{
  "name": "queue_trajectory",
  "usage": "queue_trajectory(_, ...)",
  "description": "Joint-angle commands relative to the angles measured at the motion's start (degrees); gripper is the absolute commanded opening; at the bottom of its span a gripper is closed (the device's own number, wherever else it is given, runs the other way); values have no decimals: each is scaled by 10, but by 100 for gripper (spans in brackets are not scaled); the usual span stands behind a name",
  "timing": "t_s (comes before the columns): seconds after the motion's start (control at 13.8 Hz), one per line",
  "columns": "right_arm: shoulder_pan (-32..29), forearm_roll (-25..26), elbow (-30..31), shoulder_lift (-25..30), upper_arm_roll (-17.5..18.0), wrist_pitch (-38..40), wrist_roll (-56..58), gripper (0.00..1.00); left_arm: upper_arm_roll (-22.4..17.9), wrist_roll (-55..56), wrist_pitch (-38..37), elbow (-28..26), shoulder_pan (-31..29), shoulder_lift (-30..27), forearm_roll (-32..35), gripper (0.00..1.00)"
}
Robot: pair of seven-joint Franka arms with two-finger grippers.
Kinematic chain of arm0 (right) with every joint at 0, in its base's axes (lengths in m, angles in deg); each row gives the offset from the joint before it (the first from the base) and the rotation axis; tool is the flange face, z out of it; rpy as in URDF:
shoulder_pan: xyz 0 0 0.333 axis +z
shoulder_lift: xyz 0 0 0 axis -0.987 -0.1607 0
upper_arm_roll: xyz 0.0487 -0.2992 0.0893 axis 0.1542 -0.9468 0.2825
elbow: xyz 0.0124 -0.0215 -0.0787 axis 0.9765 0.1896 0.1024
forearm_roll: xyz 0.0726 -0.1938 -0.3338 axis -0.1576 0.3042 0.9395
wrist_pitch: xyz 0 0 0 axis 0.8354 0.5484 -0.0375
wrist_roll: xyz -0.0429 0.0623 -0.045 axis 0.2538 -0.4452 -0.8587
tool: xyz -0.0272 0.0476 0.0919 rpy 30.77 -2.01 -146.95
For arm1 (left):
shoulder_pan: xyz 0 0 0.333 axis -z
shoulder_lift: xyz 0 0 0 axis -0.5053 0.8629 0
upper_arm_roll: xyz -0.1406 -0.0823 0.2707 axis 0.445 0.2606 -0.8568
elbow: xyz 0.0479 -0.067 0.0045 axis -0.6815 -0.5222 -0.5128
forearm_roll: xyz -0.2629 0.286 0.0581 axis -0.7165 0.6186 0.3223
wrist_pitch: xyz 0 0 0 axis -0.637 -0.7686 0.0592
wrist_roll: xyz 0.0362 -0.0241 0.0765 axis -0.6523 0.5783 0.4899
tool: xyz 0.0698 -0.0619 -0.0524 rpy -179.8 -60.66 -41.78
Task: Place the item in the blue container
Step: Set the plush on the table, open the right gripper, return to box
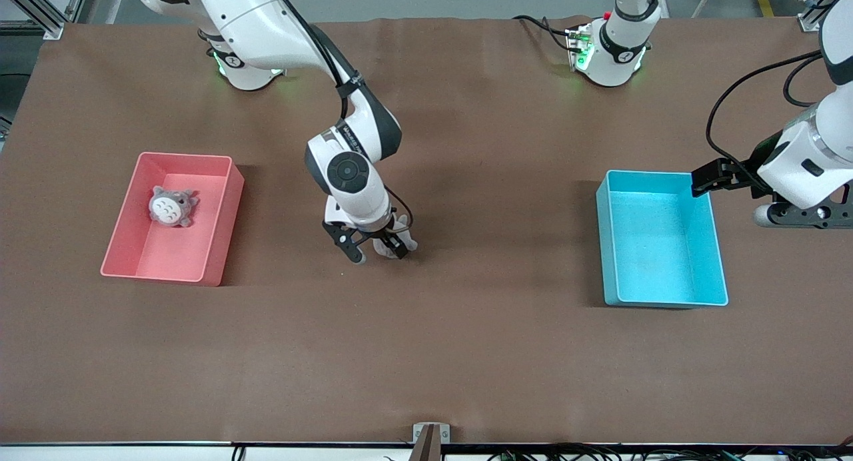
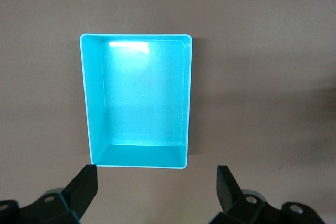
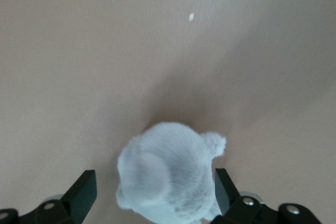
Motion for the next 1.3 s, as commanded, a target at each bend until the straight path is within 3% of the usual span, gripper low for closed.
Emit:
queue_trajectory(0.0, -42, 7, -26, 38, 8, 93, 51, 100, -1, -9, -6, 12, -3, 5, -11, 100)
queue_trajectory(0.36, -131, 3, -13, 119, 7, 238, 237, 100, -1, -9, -6, 12, -3, 5, -11, 100)
queue_trajectory(0.58, -211, 8, 31, 178, 6, 293, 392, 100, -1, -9, -6, 11, -8, 5, -23, 100)
queue_trajectory(0.87, -335, 42, 103, 247, 6, 297, 598, 100, -1, -10, -7, 10, -15, 5, -24, 100)
queue_trajectory(1.09, -387, 71, 144, 270, 6, 278, 680, 100, -1, -11, -9, 10, -16, 4, -24, 100)
queue_trajectory(1.23, -404, 78, 204, 295, 6, 219, 715, 100, -1, -10, -10, 9, -15, 4, -24, 100)
